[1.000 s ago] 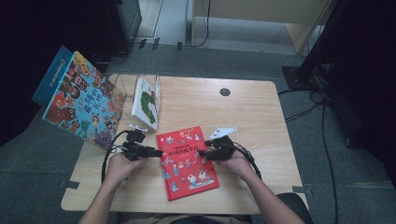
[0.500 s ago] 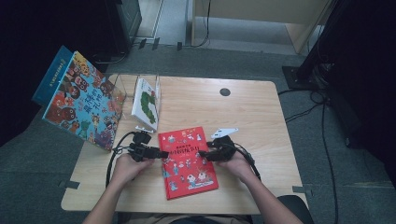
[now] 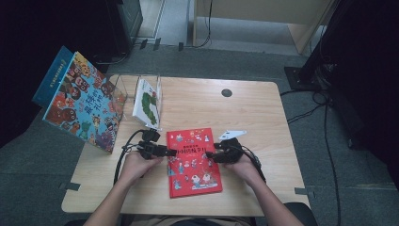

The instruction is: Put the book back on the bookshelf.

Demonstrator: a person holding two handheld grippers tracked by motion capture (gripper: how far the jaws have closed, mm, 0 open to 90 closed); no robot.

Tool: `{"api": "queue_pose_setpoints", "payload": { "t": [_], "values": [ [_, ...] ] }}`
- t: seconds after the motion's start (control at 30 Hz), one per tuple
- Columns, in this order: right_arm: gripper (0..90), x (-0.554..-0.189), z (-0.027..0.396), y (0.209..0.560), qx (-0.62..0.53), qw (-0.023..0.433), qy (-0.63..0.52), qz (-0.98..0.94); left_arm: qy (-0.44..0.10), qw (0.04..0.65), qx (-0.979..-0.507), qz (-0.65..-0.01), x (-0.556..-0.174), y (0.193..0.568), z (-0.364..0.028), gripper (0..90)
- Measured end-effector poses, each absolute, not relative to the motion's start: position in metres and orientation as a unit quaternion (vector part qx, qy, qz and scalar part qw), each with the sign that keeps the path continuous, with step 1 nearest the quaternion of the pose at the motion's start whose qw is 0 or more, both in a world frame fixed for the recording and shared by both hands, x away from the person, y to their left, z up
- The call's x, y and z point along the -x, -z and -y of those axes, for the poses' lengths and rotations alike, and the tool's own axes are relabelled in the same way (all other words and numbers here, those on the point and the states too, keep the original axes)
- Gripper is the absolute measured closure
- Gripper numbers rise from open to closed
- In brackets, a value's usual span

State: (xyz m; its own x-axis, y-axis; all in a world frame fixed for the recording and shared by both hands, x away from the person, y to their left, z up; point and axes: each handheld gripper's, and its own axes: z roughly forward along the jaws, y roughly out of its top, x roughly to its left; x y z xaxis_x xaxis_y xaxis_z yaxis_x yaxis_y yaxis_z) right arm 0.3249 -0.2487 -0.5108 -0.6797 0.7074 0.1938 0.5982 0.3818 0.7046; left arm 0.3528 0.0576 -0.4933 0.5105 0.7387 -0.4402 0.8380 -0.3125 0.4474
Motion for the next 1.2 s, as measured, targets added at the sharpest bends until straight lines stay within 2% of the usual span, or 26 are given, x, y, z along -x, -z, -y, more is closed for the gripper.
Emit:
{"api": "queue_pose_setpoints", "payload": {
  "t": [0.63, 0.83, 0.93, 1.2],
  "values": [
    [45.0, -0.335, 0.278, 0.511, -0.432, 0.089, -0.393, -0.807, 0.100, 0.331, -0.805, -0.482, -0.377, 0.495, -0.028, 40.3],
    [46.5, -0.346, 0.286, 0.511, -0.438, 0.098, -0.391, -0.804, 0.088, 0.345, -0.805, -0.474, -0.384, 0.497, -0.020, 40.4],
    [47.0, -0.346, 0.288, 0.511, -0.443, 0.099, -0.392, -0.800, 0.076, 0.348, -0.811, -0.465, -0.383, 0.498, -0.019, 40.3],
    [46.0, -0.344, 0.287, 0.509, -0.447, 0.105, -0.387, -0.799, 0.087, 0.338, -0.816, -0.460, -0.381, 0.495, -0.023, 41.2]
  ]
}}
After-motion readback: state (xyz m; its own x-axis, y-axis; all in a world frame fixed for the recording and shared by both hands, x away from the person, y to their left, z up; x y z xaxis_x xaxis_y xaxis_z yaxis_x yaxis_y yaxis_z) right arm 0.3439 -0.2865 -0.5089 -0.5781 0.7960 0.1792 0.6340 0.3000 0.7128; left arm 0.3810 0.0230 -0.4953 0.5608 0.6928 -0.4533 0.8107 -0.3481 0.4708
